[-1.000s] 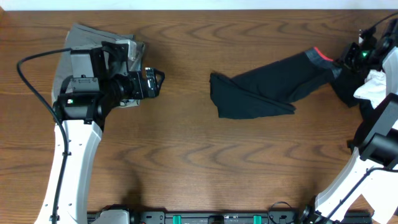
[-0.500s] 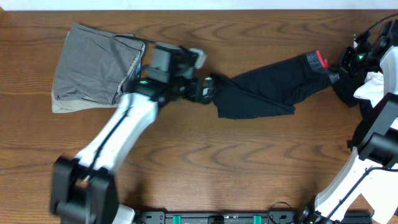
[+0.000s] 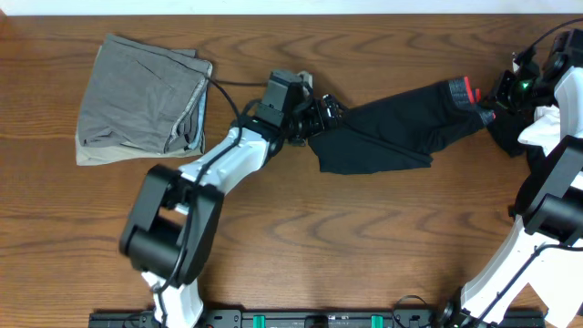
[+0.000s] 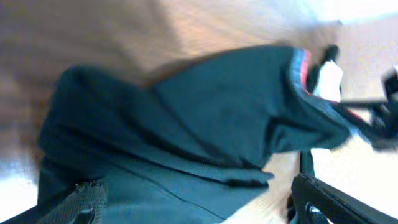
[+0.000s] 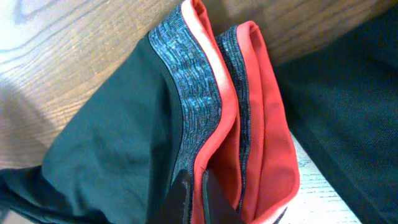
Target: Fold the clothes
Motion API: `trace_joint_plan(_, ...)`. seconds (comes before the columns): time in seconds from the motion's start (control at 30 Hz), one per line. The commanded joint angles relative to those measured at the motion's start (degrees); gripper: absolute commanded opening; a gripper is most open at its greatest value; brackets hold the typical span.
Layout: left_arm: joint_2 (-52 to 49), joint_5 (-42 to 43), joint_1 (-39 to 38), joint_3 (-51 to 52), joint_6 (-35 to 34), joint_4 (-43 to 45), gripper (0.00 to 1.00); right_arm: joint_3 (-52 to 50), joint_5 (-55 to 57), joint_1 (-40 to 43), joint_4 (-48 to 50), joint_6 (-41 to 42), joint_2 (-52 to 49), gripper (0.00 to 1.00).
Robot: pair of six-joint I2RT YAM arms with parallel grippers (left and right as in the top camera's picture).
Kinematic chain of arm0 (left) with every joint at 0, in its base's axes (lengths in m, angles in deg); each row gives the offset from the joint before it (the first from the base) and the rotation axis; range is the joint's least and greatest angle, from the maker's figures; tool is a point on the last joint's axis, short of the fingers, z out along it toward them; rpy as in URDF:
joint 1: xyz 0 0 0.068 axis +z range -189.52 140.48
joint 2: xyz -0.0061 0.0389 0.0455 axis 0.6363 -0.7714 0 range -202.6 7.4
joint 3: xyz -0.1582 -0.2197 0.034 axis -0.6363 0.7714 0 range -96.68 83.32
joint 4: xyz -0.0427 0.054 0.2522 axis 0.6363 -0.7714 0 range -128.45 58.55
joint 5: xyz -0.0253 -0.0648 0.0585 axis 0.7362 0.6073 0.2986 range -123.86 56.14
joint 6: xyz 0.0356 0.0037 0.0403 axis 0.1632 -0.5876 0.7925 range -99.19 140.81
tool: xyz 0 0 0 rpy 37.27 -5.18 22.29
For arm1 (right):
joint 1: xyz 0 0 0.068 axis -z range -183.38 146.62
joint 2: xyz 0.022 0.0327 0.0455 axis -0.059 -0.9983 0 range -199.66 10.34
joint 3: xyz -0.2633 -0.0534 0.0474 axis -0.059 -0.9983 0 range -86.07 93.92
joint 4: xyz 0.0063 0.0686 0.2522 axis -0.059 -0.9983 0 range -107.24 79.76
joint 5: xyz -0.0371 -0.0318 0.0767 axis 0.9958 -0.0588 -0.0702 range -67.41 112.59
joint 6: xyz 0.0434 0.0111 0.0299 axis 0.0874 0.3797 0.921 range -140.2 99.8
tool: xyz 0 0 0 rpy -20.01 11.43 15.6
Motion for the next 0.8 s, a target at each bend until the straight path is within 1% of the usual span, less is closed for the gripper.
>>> trace_joint_plan(0.0, -3.61, -1.01, -0.02, -0.70, -11.50, 0.35, 0.96, 1.01, -0.28, -0.37, -0.28, -1.33, 0.07, 0.01)
trace_joint_plan(0.1, -4.90, -0.83, -0.04, -0.70, -12.33, 0.20, 0.93, 1.01, -0.28, -0.39, -0.42, -1.33, 0.07, 0.01)
trace_joint_plan(0.17, -5.18, -0.83, -0.09, -0.70, -12.31, -0.98, 0.85, 1.01, -0.28, -0.37, -0.55, -1.33, 0.07, 0.01)
trace_joint_plan(0.23, -5.20, -0.79, -0.02, -0.70, -10.71, -2.97, 0.68, 1.01, -0.28, -0.37, -0.55, -1.33, 0.07, 0.01)
trace_joint_plan(0.4, -5.20, 0.68, 1.25, -0.70, -2.84, -9.53, 0.27, 1.01, -0.24, -0.31, -0.46, -1.33, 0.07, 0.01)
trace_joint_plan(0.43, -5.20, 0.68, 1.84, -0.70, -1.18, -11.06, 0.22, 1.01, -0.24, -0.26, -0.48, -1.33, 0.07, 0.01)
trace_joint_plan(0.47, -5.20, 0.70, 2.43, -0.72, 0.04, -12.28, 0.19, 1.01, -0.22, -0.24, -0.52, -1.33, 0.07, 0.01)
trace_joint_plan(0.5, -5.11, 0.70, 3.23, -0.81, 1.36, -13.73, 0.19, 1.01, -0.15, -0.22, -0.55, -1.33, 0.07, 0.01)
trace_joint_plan(0.53, -5.01, 0.70, 4.07, -0.85, 2.73, -14.71, 0.13, 1.01, 0.02, -0.22, -0.66, -1.33, 0.07, 0.01)
trace_joint_plan(0.7, -3.32, 0.59, 10.10, -1.18, 8.90, -18.38, 0.11, 1.01, 1.84, -0.15, -1.18, -1.31, 0.07, 0.01)
trace_joint_plan(0.77, -2.54, 0.63, 12.96, -1.18, 10.27, -18.40, 0.14, 1.01, 2.01, -0.15, -1.40, -1.29, 0.07, 0.01)
